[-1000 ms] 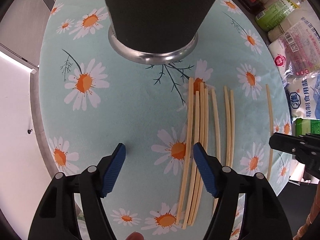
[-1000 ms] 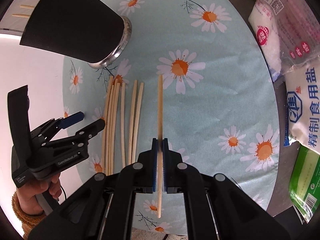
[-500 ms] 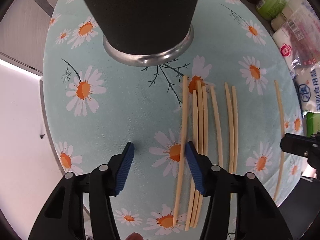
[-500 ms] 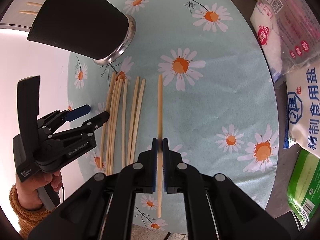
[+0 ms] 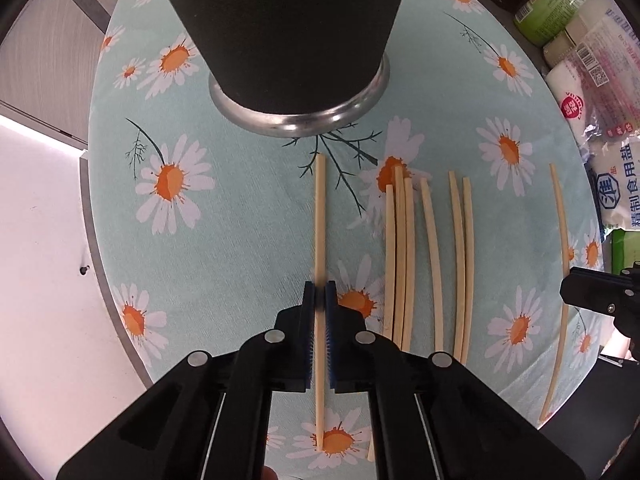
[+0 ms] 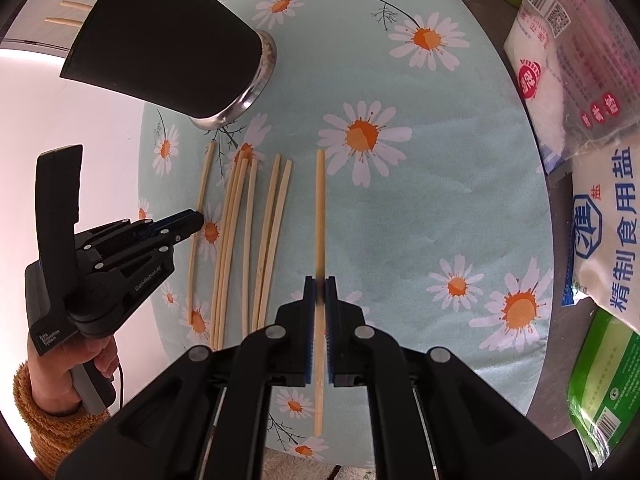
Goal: Organize utensils
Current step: 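Close the left gripper on a chopstick while the right gripper holds its own, then lift both held chopsticks and carry them over the black holder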
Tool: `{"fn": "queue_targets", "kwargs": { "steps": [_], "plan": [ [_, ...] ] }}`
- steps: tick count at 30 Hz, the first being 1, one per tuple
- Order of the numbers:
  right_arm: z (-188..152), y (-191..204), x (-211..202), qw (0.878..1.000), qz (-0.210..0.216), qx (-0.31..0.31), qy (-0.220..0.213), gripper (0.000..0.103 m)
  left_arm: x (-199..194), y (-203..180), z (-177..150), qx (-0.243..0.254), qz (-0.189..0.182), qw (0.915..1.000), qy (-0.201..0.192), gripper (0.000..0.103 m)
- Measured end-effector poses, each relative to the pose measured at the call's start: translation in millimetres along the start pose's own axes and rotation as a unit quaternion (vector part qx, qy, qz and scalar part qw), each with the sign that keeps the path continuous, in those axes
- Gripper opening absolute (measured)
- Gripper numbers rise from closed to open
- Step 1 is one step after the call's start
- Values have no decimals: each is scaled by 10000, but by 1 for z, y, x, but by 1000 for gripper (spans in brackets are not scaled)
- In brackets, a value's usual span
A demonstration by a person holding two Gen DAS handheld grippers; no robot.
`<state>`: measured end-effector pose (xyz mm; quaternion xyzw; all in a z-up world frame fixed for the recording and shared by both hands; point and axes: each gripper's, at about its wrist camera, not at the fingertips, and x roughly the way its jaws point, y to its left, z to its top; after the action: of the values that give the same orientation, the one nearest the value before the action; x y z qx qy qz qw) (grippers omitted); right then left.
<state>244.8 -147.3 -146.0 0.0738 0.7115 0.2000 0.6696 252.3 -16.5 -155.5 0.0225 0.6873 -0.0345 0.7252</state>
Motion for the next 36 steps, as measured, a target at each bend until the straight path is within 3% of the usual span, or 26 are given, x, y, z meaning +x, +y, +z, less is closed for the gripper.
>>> {"fn": "queue_targets", "kwargs": {
  "steps": [7,11,15,19,23,27,31,36],
  "plan": [
    [1,7,-8,9999,44,-142,-53,6,-8,11,-6,-199,-353,9991,-116,4],
    [3,12,-18,9993,148,-239,-248,6,-28,23,-22,-339,-800,9949,-502,4],
    [1,24,-26,9957,576,-532,-501,6,-56,42,-41,-584,-1154,9854,-1109,4],
    [-3,41,-36,9888,929,-830,-822,6,-82,57,-56,-786,-1571,9698,-1690,4],
    [-8,60,-62,9730,1381,-1253,-1358,6,-120,67,-70,-775,-1891,9475,-2459,4],
    [-7,76,-98,9531,1696,-1545,-1974,6,-167,68,-80,-575,-1995,9160,-3432,4],
    [4,88,-132,9231,2035,-1780,-2735,6,-204,71,-72,-348,-2148,8834,-4151,4],
    [24,98,-162,8911,2063,-1907,-3563,6,-228,80,-50,-400,-2223,8492,-4773,4]
  ]
}}
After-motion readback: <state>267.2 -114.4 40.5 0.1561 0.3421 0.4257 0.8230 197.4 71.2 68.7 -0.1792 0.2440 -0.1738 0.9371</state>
